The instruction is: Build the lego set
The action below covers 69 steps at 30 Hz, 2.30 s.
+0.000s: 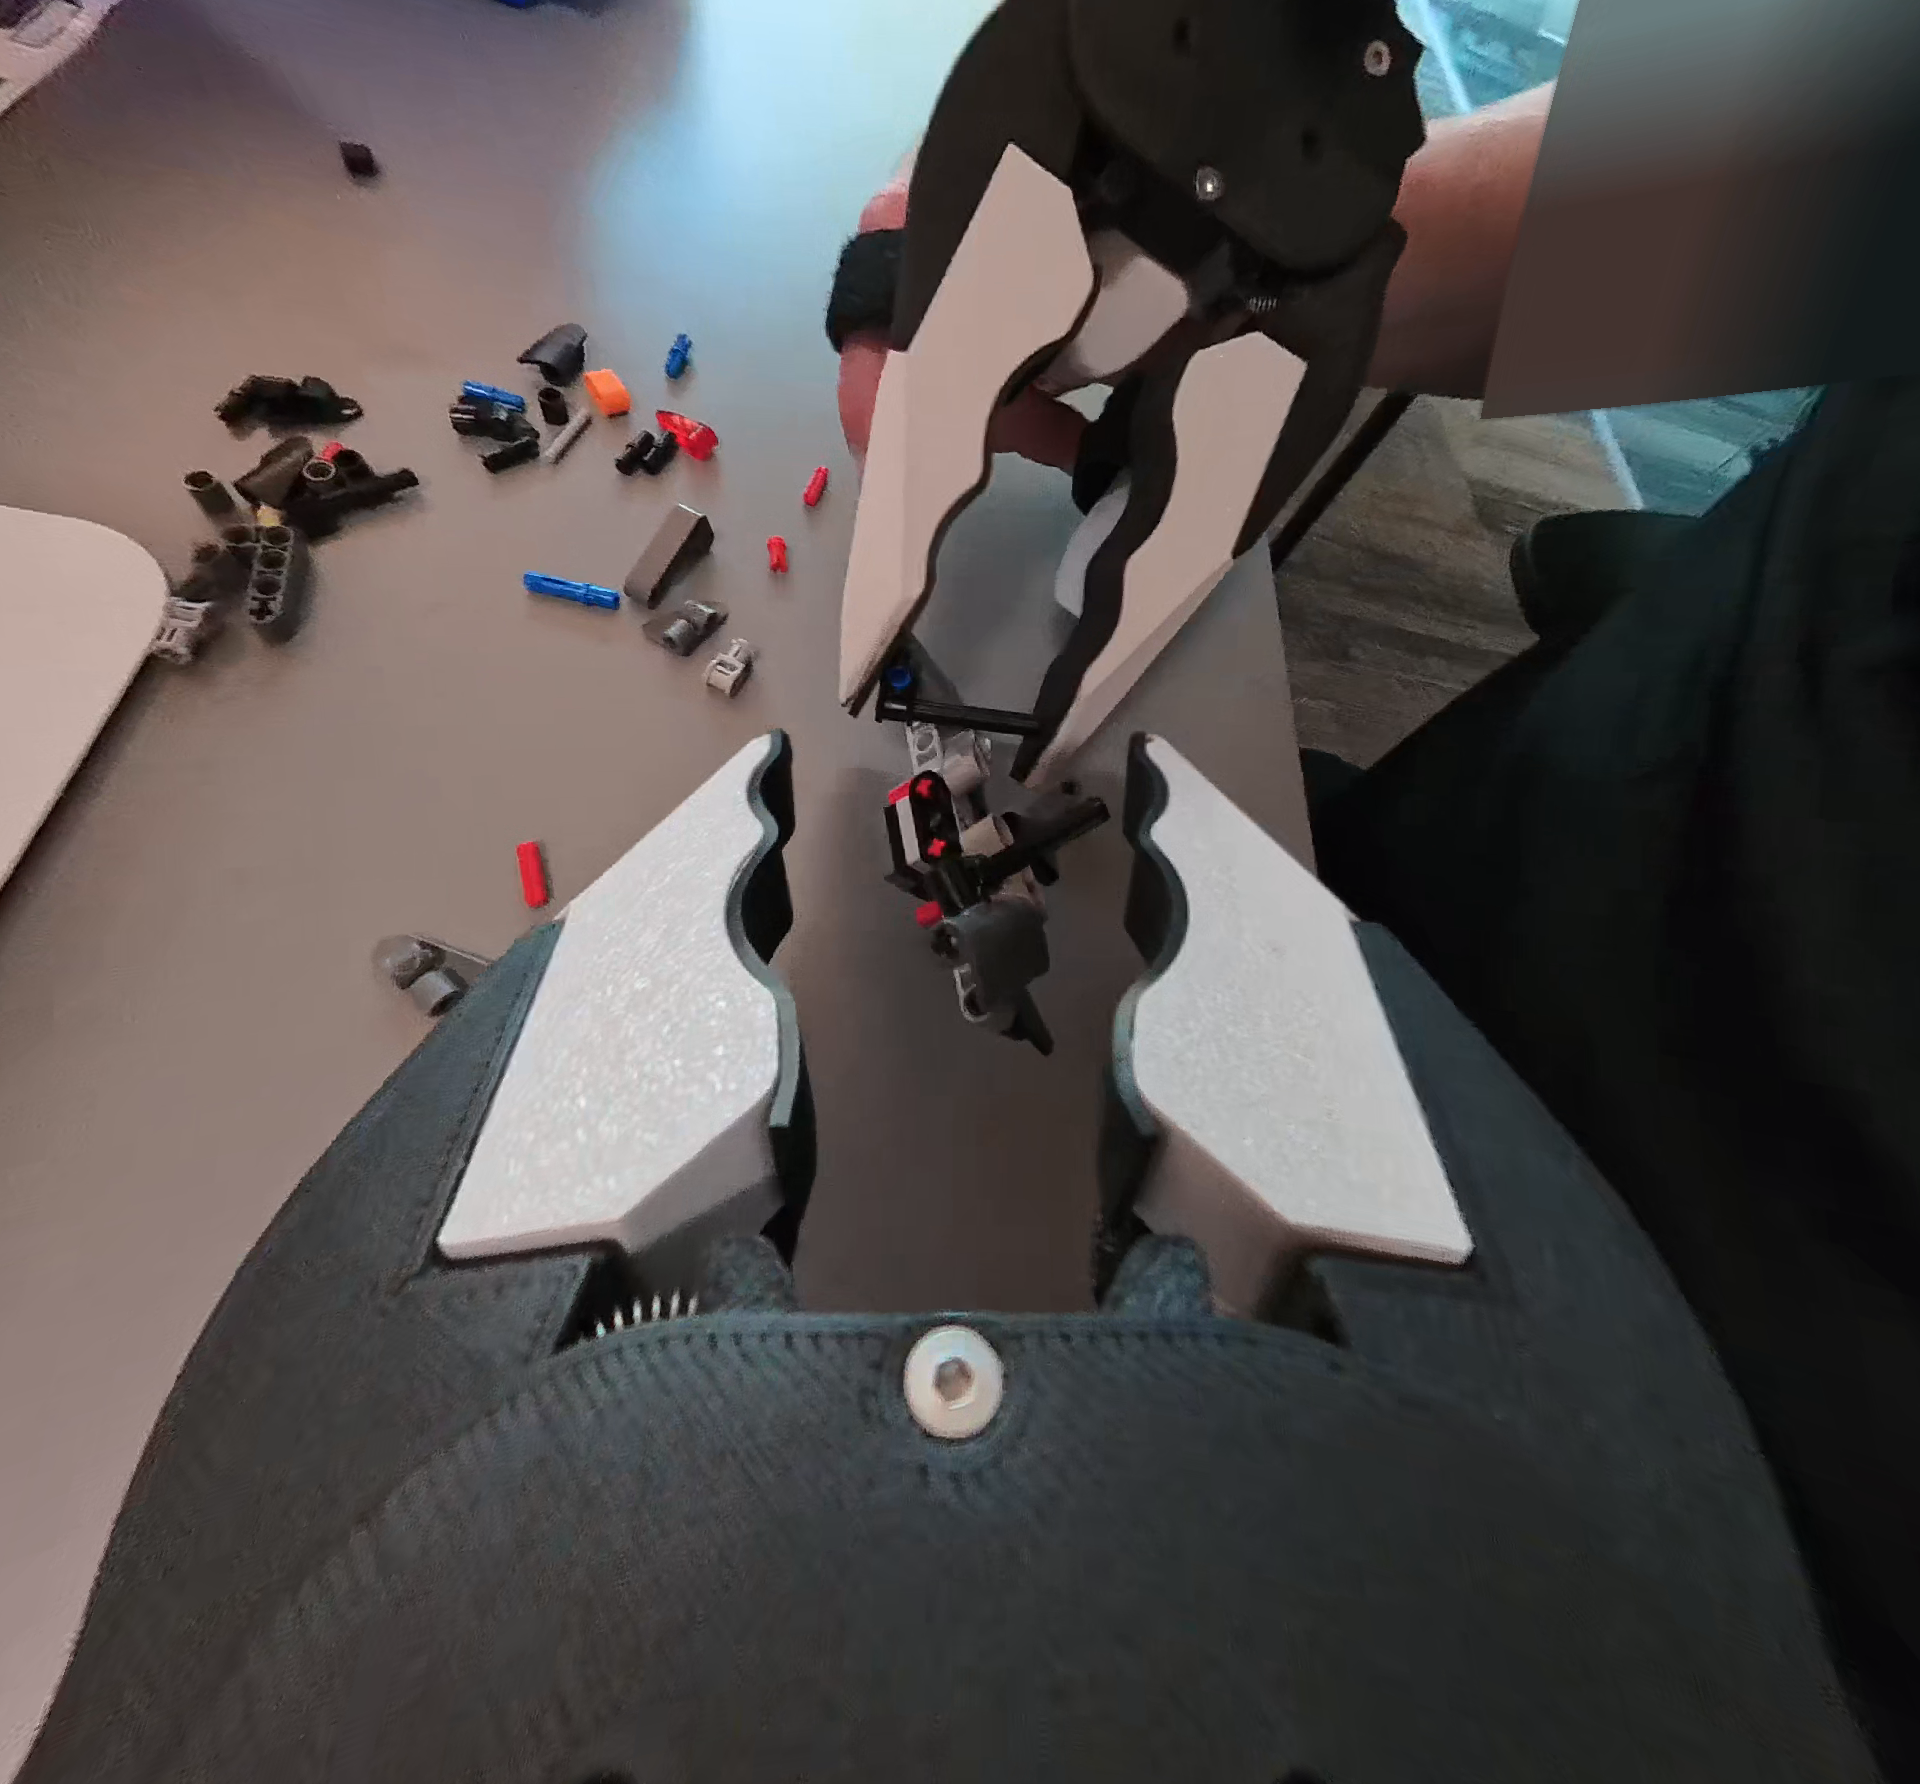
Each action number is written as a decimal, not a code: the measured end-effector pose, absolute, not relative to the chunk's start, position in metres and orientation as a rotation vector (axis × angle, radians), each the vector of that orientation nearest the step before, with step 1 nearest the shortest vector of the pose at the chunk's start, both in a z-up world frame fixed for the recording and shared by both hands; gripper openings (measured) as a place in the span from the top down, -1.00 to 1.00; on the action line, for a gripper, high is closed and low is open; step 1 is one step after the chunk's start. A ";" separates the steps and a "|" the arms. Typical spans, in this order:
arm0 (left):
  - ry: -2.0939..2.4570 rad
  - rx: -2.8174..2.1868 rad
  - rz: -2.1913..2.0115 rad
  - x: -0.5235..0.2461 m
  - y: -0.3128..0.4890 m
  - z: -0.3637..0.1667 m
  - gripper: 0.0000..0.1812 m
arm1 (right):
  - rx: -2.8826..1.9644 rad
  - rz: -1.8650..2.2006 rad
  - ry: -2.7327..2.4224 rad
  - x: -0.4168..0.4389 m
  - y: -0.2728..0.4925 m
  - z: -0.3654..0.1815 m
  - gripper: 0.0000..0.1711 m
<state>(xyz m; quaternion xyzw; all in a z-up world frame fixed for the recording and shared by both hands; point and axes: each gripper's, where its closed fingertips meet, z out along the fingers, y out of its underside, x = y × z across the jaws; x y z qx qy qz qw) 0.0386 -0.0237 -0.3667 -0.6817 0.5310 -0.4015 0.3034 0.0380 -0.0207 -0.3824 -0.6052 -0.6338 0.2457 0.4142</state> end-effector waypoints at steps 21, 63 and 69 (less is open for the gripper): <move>1.445 -1.845 -1.007 0.056 -0.032 -0.401 0.41 | -1.596 0.818 -1.600 0.038 -0.027 -0.402 0.60; 1.500 -1.637 -0.450 0.058 -0.030 -0.408 0.71 | -2.261 0.912 -1.588 0.055 -0.033 -0.409 0.45; 1.509 -1.587 -0.409 0.059 -0.033 -0.406 0.71 | -2.208 0.821 -1.683 0.056 -0.036 -0.409 0.47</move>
